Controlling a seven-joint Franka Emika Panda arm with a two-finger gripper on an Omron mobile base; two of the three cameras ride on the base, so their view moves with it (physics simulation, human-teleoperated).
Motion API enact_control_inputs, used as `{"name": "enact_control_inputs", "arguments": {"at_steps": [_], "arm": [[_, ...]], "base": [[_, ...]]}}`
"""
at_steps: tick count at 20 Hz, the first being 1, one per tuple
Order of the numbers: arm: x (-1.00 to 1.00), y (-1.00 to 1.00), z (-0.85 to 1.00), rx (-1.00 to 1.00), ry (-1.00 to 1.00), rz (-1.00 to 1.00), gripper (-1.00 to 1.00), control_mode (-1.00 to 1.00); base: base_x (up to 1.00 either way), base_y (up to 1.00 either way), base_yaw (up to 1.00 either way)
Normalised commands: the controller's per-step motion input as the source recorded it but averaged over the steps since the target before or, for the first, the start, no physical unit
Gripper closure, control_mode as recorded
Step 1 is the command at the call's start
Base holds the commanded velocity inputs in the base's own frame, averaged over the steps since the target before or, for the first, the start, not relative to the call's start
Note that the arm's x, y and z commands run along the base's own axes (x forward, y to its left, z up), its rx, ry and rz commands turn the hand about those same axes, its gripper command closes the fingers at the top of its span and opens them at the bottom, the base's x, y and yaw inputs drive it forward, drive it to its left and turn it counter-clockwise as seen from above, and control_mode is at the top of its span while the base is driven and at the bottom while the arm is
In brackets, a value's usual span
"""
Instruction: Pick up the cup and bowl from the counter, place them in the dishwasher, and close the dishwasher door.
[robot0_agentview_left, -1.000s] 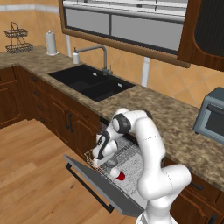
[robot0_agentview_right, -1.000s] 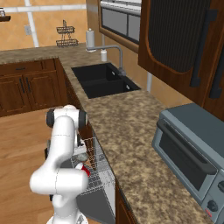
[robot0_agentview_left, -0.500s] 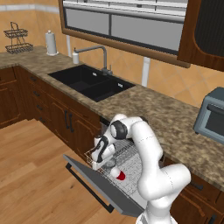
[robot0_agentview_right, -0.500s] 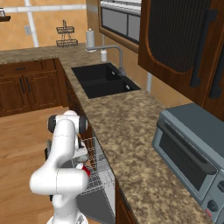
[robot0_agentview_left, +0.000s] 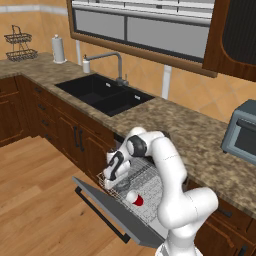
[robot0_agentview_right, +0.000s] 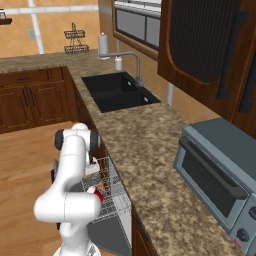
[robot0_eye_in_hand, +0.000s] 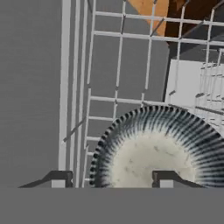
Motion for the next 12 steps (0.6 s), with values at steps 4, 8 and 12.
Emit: {"name": "enact_control_inputs", "arguments": {"at_steps": [4,8,12], "arm": [[-0.07,0.02,0.61,0.00,-0.10,-0.01,-1.00,-1.00],[-0.41,0.07,0.85,0.00,-0.12,0.00,-1.00,-1.00],[-0.96,0.33,1.00,0.18,-0.03,-0.01,-1.00,-1.00]], "base": [[0.00,0.00,0.00],[0.00,0.00,0.00],[0.00,0.00,0.00]]}}
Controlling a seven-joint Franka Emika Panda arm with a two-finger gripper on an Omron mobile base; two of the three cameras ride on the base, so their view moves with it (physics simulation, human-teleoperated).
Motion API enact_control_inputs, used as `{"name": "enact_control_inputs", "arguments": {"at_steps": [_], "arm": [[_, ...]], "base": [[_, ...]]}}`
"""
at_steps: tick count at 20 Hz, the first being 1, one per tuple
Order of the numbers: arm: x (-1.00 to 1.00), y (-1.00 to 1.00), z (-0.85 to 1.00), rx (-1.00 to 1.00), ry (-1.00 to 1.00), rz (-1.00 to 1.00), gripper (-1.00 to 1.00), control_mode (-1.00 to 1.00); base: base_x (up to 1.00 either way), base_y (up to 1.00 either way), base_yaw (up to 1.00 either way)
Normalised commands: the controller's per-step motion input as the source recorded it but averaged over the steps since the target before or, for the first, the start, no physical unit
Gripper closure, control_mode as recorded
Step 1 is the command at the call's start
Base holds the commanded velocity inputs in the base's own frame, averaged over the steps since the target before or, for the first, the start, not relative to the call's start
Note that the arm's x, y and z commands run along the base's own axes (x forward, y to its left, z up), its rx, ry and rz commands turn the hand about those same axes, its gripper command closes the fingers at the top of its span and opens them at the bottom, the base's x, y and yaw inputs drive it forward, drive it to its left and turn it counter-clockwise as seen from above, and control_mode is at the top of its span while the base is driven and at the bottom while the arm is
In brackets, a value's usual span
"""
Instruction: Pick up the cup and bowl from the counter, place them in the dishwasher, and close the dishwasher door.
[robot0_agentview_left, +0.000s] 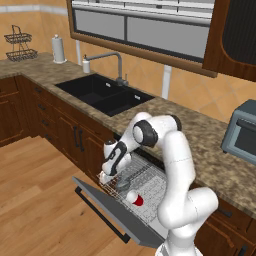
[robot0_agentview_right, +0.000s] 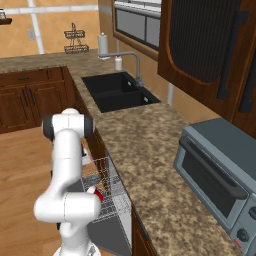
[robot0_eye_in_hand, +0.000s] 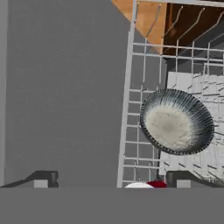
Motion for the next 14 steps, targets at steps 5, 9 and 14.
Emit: {"name": "enact_control_inputs", "arguments": {"at_steps": [5,9,14], "arm": [[-1.00,0.27,1.00,0.18,-0.02,-0.04,-1.00,-1.00],[-0.79,0.28,1.00,0.00,-0.06,0.00,-1.00,-1.00],[-0.84,0.14,0.92,0.00,-0.02,0.00,-1.00,-1.00]], "base": [[0.00,0.00,0.00],[0.00,0.00,0.00],[0.00,0.00,0.00]]}}
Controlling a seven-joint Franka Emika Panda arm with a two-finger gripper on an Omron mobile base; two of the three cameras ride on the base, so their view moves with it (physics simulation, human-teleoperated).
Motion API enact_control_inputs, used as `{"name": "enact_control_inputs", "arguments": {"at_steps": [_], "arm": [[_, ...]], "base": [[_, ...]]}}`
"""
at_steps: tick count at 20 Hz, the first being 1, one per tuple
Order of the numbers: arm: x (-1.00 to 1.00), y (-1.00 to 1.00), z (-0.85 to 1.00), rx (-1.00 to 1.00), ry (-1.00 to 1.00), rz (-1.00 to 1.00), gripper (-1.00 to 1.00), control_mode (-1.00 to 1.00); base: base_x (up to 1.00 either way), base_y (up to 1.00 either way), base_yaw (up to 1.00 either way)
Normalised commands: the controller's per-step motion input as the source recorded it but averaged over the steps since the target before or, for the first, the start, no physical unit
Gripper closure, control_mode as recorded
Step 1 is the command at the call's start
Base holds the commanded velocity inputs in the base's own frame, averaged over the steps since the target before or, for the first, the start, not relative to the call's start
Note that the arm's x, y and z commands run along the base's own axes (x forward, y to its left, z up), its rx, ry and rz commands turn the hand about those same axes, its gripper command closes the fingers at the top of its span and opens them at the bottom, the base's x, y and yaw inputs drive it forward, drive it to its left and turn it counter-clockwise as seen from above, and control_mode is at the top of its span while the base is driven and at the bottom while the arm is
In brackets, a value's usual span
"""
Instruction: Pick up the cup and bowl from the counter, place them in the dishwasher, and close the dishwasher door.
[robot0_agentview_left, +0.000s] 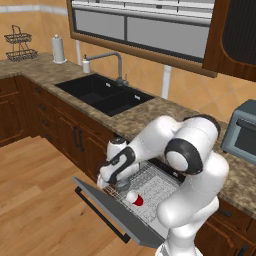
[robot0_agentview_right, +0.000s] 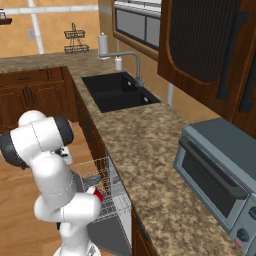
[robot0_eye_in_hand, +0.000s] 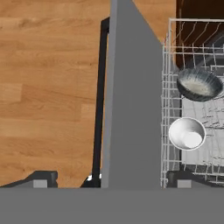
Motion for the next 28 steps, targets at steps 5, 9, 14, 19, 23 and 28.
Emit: {"name": "enact_control_inputs", "arguments": {"at_steps": [5,9,14,19,23,28], "arm": [[-0.66,0.45,0.17,-0.05,0.00,0.00,-1.00,-1.00],[-0.56,0.45,-0.05,-0.14,-0.02,0.00,-1.00,-1.00],[-0.22,0.62,-0.20,-0.15,-0.12,-0.01,-1.00,-1.00],[0.00,0.49,-0.35,-0.16,-0.05,-0.05,-1.00,-1.00],[0.00,0.63,-0.32,-0.17,-0.04,-0.10,-1.00,-1.00],[-0.02,0.61,-0.25,-0.18,-0.03,-0.14,-1.00,-1.00]], "base": [[0.00,0.00,0.00],[0.00,0.00,0.00],[0.00,0.00,0.00],[0.00,0.00,0.00],[0.00,0.00,0.00],[0.00,0.00,0.00]]}}
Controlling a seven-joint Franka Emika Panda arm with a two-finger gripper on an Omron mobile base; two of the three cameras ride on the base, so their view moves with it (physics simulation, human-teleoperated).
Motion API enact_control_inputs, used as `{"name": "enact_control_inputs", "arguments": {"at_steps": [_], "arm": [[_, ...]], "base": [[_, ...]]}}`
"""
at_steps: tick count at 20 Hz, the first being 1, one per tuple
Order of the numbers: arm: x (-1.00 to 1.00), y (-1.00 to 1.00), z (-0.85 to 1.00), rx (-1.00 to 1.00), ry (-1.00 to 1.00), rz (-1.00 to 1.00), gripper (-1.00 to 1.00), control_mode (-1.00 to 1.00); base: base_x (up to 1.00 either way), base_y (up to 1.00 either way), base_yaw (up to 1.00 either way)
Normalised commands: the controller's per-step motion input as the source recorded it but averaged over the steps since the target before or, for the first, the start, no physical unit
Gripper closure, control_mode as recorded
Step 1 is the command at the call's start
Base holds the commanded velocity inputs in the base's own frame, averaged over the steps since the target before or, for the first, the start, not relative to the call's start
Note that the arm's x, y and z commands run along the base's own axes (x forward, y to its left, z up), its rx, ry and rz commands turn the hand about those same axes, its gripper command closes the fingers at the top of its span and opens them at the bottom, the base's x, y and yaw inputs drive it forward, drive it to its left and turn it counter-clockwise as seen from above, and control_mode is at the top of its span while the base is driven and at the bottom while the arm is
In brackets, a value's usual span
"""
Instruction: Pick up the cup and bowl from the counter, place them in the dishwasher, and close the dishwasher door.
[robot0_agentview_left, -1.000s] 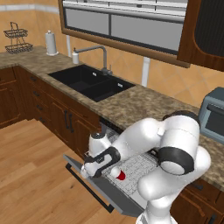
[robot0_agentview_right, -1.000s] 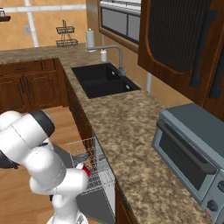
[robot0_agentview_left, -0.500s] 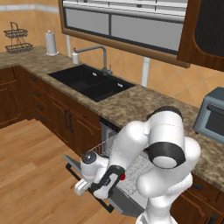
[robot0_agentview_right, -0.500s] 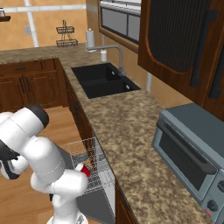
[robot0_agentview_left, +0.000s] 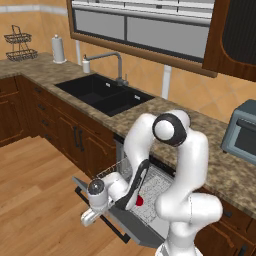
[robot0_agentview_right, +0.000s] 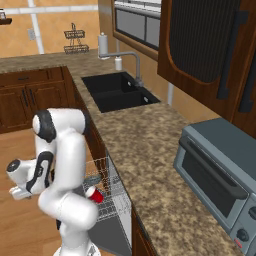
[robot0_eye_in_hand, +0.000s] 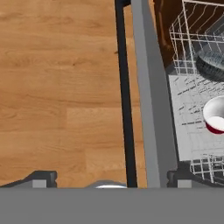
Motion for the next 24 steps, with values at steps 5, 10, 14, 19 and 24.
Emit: {"name": "enact_control_inputs", "arguments": {"at_steps": [5,10,14,19,24], "arm": [[-0.26,0.74,0.04,-0.20,-0.09,-0.14,-1.00,-1.00],[0.05,0.52,-0.12,-0.20,0.00,-0.14,-1.00,-1.00],[0.47,0.04,-0.25,-0.13,0.06,-0.01,-1.00,-1.00],[0.46,0.00,-0.37,-0.21,0.06,0.00,-1.00,-1.00],[0.66,0.00,-0.51,-0.23,0.09,0.00,-1.00,-1.00]], "base": [[0.00,0.00,0.00],[0.00,0.00,0.00],[0.00,0.00,0.00],[0.00,0.00,0.00],[0.00,0.00,0.00]]}}
